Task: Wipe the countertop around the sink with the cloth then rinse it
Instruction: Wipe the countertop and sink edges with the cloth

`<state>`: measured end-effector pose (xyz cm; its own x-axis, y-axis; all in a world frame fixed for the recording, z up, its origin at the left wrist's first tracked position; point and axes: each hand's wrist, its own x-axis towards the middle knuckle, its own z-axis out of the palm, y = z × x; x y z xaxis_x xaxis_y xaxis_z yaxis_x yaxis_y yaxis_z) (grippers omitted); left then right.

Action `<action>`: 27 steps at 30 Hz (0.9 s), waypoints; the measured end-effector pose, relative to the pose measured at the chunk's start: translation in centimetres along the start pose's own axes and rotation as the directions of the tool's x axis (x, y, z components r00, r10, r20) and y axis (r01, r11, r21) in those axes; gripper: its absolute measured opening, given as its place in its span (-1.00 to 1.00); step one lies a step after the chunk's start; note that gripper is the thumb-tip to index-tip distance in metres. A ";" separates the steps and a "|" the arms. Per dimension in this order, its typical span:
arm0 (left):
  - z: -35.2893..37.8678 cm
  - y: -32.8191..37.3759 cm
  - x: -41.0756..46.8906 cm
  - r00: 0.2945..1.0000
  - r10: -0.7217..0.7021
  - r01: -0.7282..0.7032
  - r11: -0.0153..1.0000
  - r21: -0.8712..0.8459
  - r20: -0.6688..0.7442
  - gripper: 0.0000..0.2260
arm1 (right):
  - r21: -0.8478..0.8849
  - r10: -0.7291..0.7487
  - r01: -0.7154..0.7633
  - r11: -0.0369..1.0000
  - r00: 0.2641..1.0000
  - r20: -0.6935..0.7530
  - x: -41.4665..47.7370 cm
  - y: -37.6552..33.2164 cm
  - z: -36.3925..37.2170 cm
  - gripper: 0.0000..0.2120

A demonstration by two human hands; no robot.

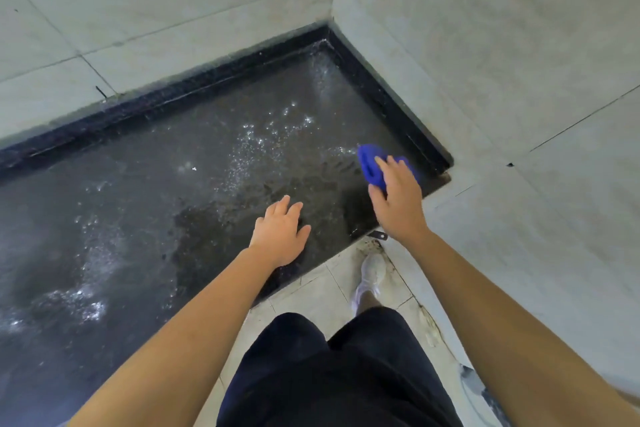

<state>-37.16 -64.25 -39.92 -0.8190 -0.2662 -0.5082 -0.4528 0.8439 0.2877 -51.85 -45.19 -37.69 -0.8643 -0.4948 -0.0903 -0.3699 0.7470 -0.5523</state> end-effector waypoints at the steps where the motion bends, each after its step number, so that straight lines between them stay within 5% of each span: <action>1: 0.2 0.4 0.7 1.000 -0.013 0.012 1.000 -0.007 -0.003 -0.45 | -0.147 -0.008 0.041 0.988 0.977 0.215 -0.1 1.4 1.4 -0.53; 2: 0.3 0.7 1.3 1.000 -0.025 0.024 1.000 -0.009 -0.010 -0.45 | -0.236 0.026 0.071 0.969 0.923 0.383 -0.3 2.4 2.6 -0.52; 4: 0.7 1.4 2.6 0.997 -0.075 0.075 0.997 -0.012 -0.025 -0.44 | -0.271 0.049 0.096 0.958 0.873 0.485 -0.4 3.8 4.1 -0.51; 9: 1.7 3.4 5.0 0.972 -0.225 0.226 0.974 0.001 -0.072 -0.43 | -0.339 0.079 0.088 0.937 0.889 0.451 0.7 4.2 6.2 -0.28; 14: 3.1 5.2 7.2 0.936 -0.349 0.346 0.937 -0.052 -0.046 -0.35 | -0.375 -0.012 0.169 0.911 0.922 0.386 6.0 7.0 6.2 -0.31; 19: 4.3 4.9 7.1 0.934 -0.350 0.350 0.937 -0.018 -0.066 -0.29 | -0.415 -0.085 0.299 0.859 0.883 0.461 15.9 7.7 5.3 -0.28; 27: 3.7 4.3 7.1 0.945 -0.323 0.324 0.946 0.016 -0.045 -0.34 | -0.370 -0.056 0.252 0.894 0.883 0.466 22.7 4.8 5.5 -0.41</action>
<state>-43.59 -60.81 -45.30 -0.6439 -0.5452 -0.5368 -0.6879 0.7197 0.0942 -71.37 -55.25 -46.91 -0.5837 -0.6854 -0.4353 -0.6747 0.7077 -0.2096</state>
